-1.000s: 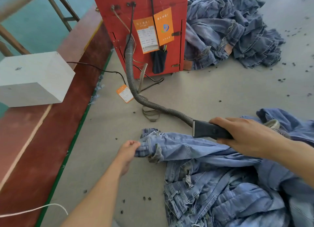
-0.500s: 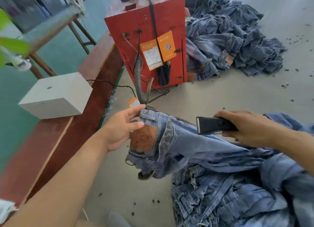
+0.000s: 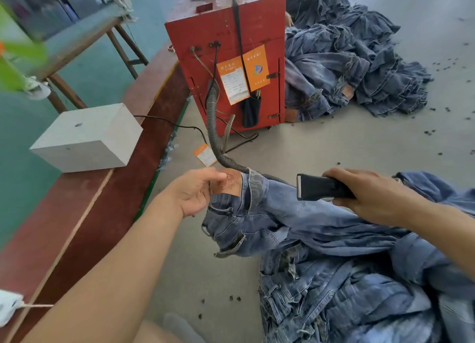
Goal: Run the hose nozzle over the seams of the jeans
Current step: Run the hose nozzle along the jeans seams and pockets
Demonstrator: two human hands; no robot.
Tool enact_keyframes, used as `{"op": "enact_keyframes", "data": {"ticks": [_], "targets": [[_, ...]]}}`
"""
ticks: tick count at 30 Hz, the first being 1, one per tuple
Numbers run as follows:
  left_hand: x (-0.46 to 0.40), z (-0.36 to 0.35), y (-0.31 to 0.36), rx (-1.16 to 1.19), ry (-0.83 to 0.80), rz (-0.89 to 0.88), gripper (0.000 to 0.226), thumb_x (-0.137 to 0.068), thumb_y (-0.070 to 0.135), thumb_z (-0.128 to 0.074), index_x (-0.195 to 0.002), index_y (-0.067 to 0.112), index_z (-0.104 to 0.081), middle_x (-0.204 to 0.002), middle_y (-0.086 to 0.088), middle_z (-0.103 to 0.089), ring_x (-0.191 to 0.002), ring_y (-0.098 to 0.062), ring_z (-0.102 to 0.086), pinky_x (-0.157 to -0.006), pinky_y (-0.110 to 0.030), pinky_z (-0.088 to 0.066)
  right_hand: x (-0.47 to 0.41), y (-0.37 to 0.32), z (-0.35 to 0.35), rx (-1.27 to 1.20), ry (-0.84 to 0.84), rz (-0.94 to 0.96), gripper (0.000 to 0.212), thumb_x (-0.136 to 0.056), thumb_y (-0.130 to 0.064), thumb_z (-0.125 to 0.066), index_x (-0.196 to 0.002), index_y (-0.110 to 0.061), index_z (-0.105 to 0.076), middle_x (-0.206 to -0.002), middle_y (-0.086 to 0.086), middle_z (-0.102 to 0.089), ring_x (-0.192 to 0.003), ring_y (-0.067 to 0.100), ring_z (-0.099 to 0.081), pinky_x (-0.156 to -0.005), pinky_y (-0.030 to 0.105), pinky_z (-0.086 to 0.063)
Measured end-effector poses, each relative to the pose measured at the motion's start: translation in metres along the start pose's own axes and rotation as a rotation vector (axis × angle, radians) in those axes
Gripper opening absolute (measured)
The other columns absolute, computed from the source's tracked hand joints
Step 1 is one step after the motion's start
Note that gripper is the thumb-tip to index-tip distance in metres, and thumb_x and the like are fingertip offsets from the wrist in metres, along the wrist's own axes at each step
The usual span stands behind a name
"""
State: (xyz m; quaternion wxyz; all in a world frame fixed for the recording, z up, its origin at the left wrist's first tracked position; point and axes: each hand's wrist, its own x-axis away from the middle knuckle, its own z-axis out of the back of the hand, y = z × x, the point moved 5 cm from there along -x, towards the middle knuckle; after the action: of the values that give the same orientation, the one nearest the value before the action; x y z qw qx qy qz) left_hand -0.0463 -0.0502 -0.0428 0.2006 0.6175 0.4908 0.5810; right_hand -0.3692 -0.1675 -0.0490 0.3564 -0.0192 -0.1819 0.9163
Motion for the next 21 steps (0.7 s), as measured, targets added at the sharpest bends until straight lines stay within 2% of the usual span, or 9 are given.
{"op": "enact_keyframes", "data": {"ticks": [2, 6, 8, 10, 13, 17, 18, 19, 21], "targets": [[0.000, -0.001, -0.003, 0.007, 0.026, 0.071, 0.029, -0.100, -0.007, -0.048, -0.125, -0.008, -0.063, -0.104, -0.018, -0.076, -0.087, -0.022, -0.075, -0.082, -0.030, -0.063, -0.005, -0.005, 0.001, -0.010, 0.013, 0.002, 0.039, -0.098, -0.037, -0.066, -0.127, -0.045, -0.042, -0.103, -0.011, -0.061, -0.084, 0.012, -0.057, -0.065, 0.030, -0.041], [0.001, -0.005, 0.004, -0.092, -0.024, 0.019, 0.052, -0.107, -0.002, -0.040, -0.158, 0.007, -0.034, -0.136, -0.019, -0.063, -0.123, -0.032, -0.063, -0.100, -0.051, -0.055, -0.014, -0.017, 0.000, -0.026, 0.027, 0.019, 0.040, -0.098, -0.035, -0.066, -0.131, -0.043, -0.043, -0.102, -0.011, -0.060, -0.086, 0.017, -0.058, -0.073, 0.040, -0.049], [0.000, -0.002, 0.008, -0.140, -0.065, 0.000, 0.062, -0.110, 0.005, -0.039, -0.165, 0.023, -0.017, -0.142, -0.012, -0.062, -0.127, -0.028, -0.062, -0.106, -0.057, -0.050, -0.017, -0.022, -0.001, -0.014, 0.027, 0.039, 0.041, -0.098, -0.035, -0.067, -0.130, -0.043, -0.043, -0.102, -0.011, -0.061, -0.086, 0.017, -0.058, -0.074, 0.040, -0.049], [-0.001, 0.002, 0.009, -0.133, -0.064, 0.007, 0.064, -0.111, 0.011, -0.039, -0.165, 0.032, -0.010, -0.138, -0.008, -0.067, -0.122, -0.024, -0.066, -0.101, -0.053, -0.054, -0.019, -0.027, -0.002, 0.000, 0.018, 0.070, 0.041, -0.097, -0.036, -0.068, -0.128, -0.043, -0.042, -0.104, -0.011, -0.061, -0.088, 0.017, -0.059, -0.077, 0.039, -0.049], [0.000, 0.003, 0.011, -0.098, -0.030, -0.003, 0.050, -0.111, 0.013, -0.041, -0.160, 0.017, -0.029, -0.125, -0.010, -0.073, -0.106, -0.024, -0.074, -0.081, -0.041, -0.063, -0.019, -0.038, -0.008, 0.009, -0.022, 0.138, 0.043, -0.095, -0.039, -0.069, -0.128, -0.048, -0.042, -0.106, -0.016, -0.059, -0.091, 0.013, -0.058, -0.078, 0.037, -0.047], [0.001, -0.008, 0.016, -0.086, -0.098, -0.043, 0.033, -0.105, -0.002, -0.043, -0.134, 0.010, -0.053, -0.143, -0.029, -0.056, -0.119, -0.036, -0.065, -0.095, -0.042, -0.059, -0.016, -0.054, -0.022, 0.035, -0.089, 0.182, 0.047, -0.096, -0.040, -0.067, -0.132, -0.050, -0.038, -0.107, -0.016, -0.055, -0.093, 0.011, -0.055, -0.074, 0.032, -0.039], [0.001, -0.010, 0.016, -0.062, -0.095, -0.043, 0.034, -0.104, -0.007, -0.039, -0.129, 0.011, -0.053, -0.144, -0.032, -0.053, -0.120, -0.038, -0.063, -0.097, -0.045, -0.057, -0.016, -0.060, -0.024, 0.038, -0.096, 0.181, 0.046, -0.097, -0.040, -0.066, -0.133, -0.048, -0.038, -0.107, -0.015, -0.055, -0.094, 0.013, -0.056, -0.074, 0.034, -0.041], [0.000, -0.011, 0.016, -0.030, -0.087, -0.050, 0.040, -0.102, -0.010, -0.036, -0.135, 0.010, -0.047, -0.145, -0.035, -0.050, -0.121, -0.041, -0.061, -0.099, -0.048, -0.054, -0.017, -0.067, -0.026, 0.032, -0.091, 0.185, 0.045, -0.097, -0.040, -0.065, -0.133, -0.045, -0.040, -0.107, -0.013, -0.055, -0.095, 0.016, -0.057, -0.076, 0.035, -0.043], [0.000, -0.014, 0.018, 0.030, -0.061, -0.056, 0.066, -0.100, -0.013, -0.032, -0.160, 0.010, -0.017, -0.145, -0.039, -0.048, -0.128, -0.044, -0.056, -0.106, -0.055, -0.047, -0.022, -0.087, -0.026, -0.009, -0.036, 0.214, 0.040, -0.097, -0.038, -0.065, -0.132, -0.039, -0.044, -0.106, -0.008, -0.056, -0.094, 0.020, -0.059, -0.077, 0.038, -0.047]]}}
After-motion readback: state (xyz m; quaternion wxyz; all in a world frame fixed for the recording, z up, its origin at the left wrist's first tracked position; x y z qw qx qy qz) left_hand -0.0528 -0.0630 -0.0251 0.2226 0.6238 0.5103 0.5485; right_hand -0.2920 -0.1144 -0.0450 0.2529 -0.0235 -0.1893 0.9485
